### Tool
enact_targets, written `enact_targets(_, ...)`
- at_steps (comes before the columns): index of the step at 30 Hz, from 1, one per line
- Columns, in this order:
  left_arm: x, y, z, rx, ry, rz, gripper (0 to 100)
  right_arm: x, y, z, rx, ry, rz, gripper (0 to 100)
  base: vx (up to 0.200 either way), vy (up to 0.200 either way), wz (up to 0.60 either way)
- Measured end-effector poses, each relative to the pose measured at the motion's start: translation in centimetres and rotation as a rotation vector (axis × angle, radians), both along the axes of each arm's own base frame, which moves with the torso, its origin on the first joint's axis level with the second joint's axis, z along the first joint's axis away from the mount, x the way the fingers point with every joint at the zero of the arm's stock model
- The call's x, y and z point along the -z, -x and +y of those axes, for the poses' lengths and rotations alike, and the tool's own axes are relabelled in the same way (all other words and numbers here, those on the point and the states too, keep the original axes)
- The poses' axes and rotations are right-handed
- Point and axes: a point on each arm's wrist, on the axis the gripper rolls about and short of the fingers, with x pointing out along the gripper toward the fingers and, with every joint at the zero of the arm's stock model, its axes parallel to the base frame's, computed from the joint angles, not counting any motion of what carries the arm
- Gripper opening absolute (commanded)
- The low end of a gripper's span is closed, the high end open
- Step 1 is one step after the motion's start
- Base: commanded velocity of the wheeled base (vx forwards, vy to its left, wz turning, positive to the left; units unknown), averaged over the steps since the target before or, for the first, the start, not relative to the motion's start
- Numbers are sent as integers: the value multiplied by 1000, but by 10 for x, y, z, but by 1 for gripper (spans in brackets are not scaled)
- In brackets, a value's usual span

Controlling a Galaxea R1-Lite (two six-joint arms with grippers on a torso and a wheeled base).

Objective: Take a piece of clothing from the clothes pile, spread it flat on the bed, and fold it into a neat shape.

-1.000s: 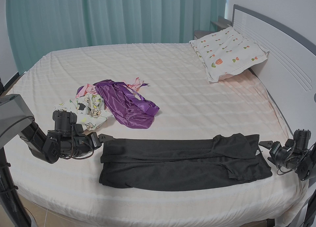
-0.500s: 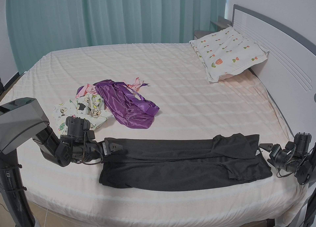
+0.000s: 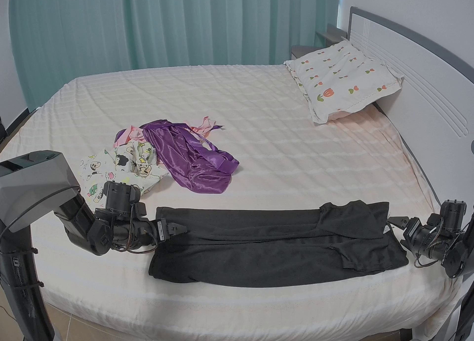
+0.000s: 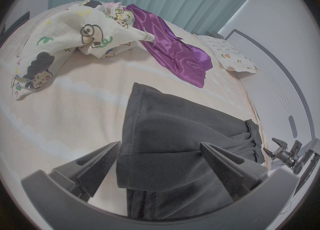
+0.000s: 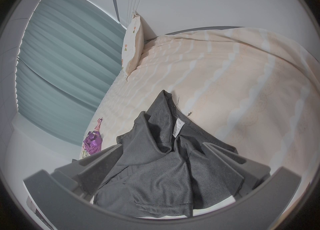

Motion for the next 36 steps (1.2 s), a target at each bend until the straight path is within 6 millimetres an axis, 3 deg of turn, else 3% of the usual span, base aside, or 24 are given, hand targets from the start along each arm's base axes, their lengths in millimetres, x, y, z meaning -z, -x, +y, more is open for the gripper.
enact_targets(12, 2, 2, -16, 57, -1, -1, 100, 1, 0, 0, 1, -1, 4, 100, 0, 0, 0)
enact_targets(13, 2, 2, -17, 61, -2, 0, 0, 1, 0, 0, 0, -1, 4, 100, 0, 0, 0)
enact_targets(25, 4, 5, -15, 55, -8, 14, 0, 2, 0, 0, -2, -2, 8, 100, 0, 0, 0)
enact_targets(36, -8, 9, 7, -8, -6, 0, 0, 1, 0, 0, 0, -2, 4, 100, 0, 0, 0)
